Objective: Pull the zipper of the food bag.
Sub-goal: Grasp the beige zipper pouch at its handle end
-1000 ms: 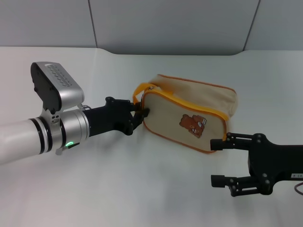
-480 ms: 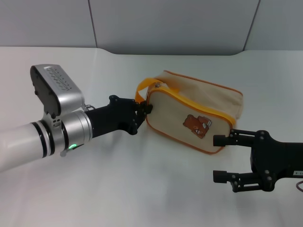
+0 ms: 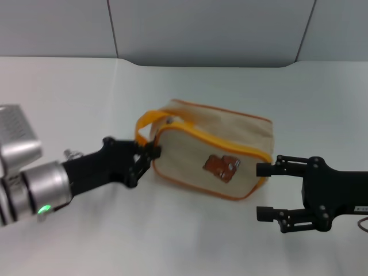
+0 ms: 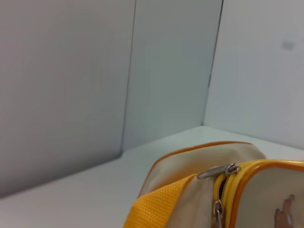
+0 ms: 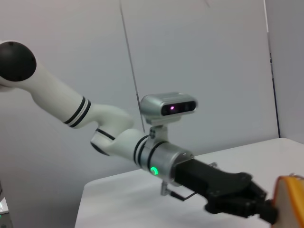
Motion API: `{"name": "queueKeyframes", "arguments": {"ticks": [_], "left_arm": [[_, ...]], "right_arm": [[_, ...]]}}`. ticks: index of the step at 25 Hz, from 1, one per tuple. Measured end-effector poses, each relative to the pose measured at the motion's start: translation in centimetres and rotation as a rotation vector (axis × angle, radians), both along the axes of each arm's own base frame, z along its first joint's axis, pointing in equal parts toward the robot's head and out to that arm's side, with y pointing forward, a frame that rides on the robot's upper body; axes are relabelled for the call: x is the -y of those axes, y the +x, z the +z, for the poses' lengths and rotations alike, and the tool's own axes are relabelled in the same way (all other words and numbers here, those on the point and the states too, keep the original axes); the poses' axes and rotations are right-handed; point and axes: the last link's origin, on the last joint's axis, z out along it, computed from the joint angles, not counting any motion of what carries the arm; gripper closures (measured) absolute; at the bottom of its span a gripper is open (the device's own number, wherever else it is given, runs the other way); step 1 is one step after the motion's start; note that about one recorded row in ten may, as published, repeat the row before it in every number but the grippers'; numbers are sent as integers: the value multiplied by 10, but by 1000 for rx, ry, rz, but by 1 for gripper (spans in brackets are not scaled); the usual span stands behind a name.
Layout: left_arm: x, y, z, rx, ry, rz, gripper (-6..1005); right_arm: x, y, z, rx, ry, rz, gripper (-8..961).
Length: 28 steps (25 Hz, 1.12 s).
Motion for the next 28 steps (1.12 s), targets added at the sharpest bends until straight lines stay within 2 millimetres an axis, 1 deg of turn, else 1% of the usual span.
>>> {"name": "queueKeyframes", "arguments": {"ticks": [1, 2, 6, 11, 14, 16, 17, 19, 20, 21, 22, 24, 25, 26, 27, 28], "left_arm": [[10, -7, 4, 16, -21, 11, 934], [10, -7, 4, 16, -21, 11, 934], [32, -22, 6, 37, -57, 42, 934], [49, -29, 7, 74, -75, 63, 935], [52, -30, 9, 86, -82, 66, 935], [53, -31, 18, 94, -83, 53, 936], [53, -31, 18, 94, -83, 53, 936], [50, -31, 25, 97, -82, 38, 936], [49, -30, 28, 97, -82, 34, 936], [44, -28, 34, 94, -82, 23, 935], [44, -28, 34, 94, -82, 23, 935], [40, -26, 39, 87, -77, 8, 935], [38, -25, 42, 84, -74, -2, 938], [35, -22, 48, 79, -68, -23, 940], [35, -22, 48, 79, -68, -23, 940], [34, -21, 49, 76, -65, -32, 940]], "right_arm": [[-1, -2, -1, -2, -1, 5, 137], [-1, -2, -1, -2, -1, 5, 137], [-2, -5, -2, -1, -7, 17, 138], [-3, -6, -2, -3, -9, 21, 137], [-4, -7, -2, -8, -4, 23, 138], [-6, -10, -1, -24, 24, 45, 138], [-8, -14, -1, -43, 62, 67, 138], [-12, -19, 0, -76, 129, 94, 139], [-15, -22, 1, -97, 181, 110, 139], [-22, -27, 4, -133, 281, 134, 139], [-22, -27, 4, -133, 281, 134, 139], [-30, -33, 5, -170, 381, 155, 138], [-34, -35, 4, -180, 424, 168, 137], [-43, -41, 0, -176, 488, 200, 137], [-43, -41, 0, -176, 488, 200, 137], [-48, -44, -3, -161, 515, 221, 137]]}}
